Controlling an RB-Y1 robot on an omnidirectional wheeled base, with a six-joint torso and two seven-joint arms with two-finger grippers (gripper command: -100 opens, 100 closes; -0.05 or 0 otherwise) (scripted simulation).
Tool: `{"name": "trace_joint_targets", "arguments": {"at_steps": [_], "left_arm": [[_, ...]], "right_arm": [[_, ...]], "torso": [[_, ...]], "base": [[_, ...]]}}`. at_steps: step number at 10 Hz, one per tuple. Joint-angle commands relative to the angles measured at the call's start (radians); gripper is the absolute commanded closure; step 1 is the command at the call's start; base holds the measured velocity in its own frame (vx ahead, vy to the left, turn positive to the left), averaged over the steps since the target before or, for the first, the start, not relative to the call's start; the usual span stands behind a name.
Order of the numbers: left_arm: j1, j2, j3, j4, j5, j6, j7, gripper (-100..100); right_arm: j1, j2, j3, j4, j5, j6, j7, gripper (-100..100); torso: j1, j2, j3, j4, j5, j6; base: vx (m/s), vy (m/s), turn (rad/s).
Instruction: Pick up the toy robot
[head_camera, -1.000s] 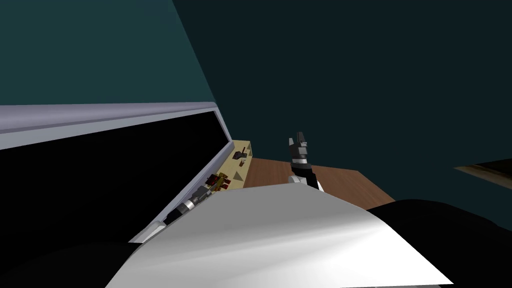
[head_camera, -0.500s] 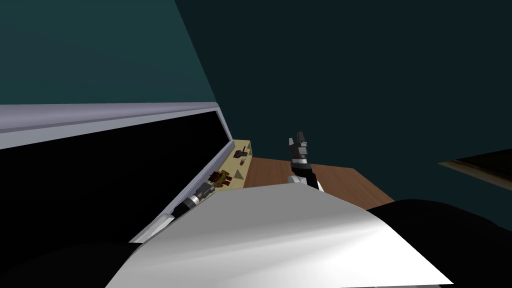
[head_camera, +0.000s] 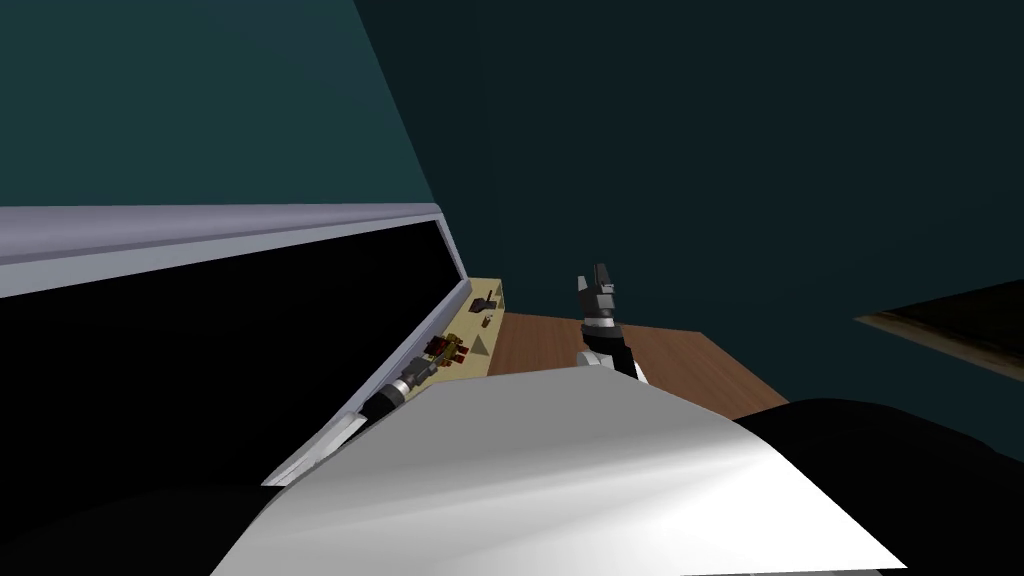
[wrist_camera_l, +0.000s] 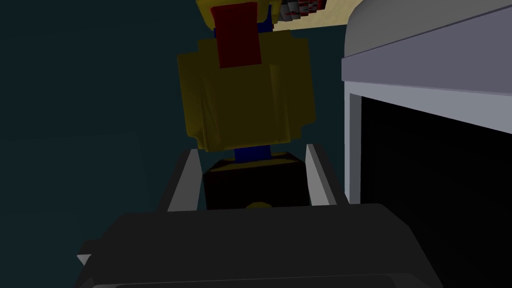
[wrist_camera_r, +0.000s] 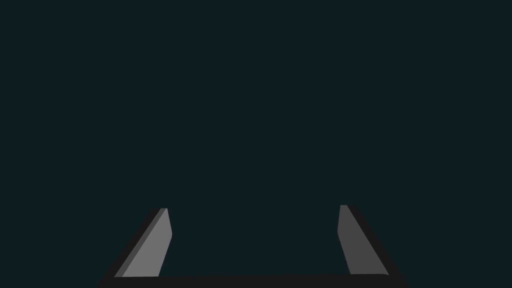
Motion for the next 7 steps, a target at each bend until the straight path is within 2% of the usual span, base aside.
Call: {"name": "trace_joint_targets", "arguments": {"at_steps": [1,2,3,5,6,7], "left_arm": [[-0.005,0.002,-0.009,-0.046,-0.006,0.050,0.018,100],[-0.005,0.002,-0.009,-0.046,-0.006,0.075,0.018,100],[-0.024,-0.002,-0.034,-0.097,-0.023,0.109,0.046,100],[-0.024,-0.002,-0.034,-0.110,-0.023,0.163,0.046,100],[-0.019,-0.003,-0.035,-0.113,-0.023,0.147,0.044,100],[-0.019,-0.003,-0.035,-0.113,-0.023,0.153,0.045,0]], "right_arm": [[0.000,0.000,0.000,0.000,0.000,0.000,0.000,0],[0.000,0.000,0.000,0.000,0.000,0.000,0.000,0],[0.000,0.000,0.000,0.000,0.000,0.000,0.000,0],[0.000,0.000,0.000,0.000,0.000,0.000,0.000,0],[0.000,0.000,0.000,0.000,0.000,0.000,0.000,0],[0.000,0.000,0.000,0.000,0.000,0.000,0.000,0]], "torso": [[0.000,0.000,0.000,0.000,0.000,0.000],[0.000,0.002,0.002,0.001,0.000,0.000],[-0.002,0.001,0.001,0.001,-0.001,-0.001],[-0.002,0.004,0.003,0.002,-0.002,-0.001],[-0.003,0.001,0.002,0.002,-0.002,-0.002],[-0.004,-0.001,0.001,0.001,-0.003,-0.002]], "base": [[-0.114,0.060,-0.056],[-0.061,0.015,-0.017],[-0.111,0.041,-0.038],[-0.079,0.035,-0.029],[-0.014,0.009,0.002],[0.000,0.000,0.000]]}}
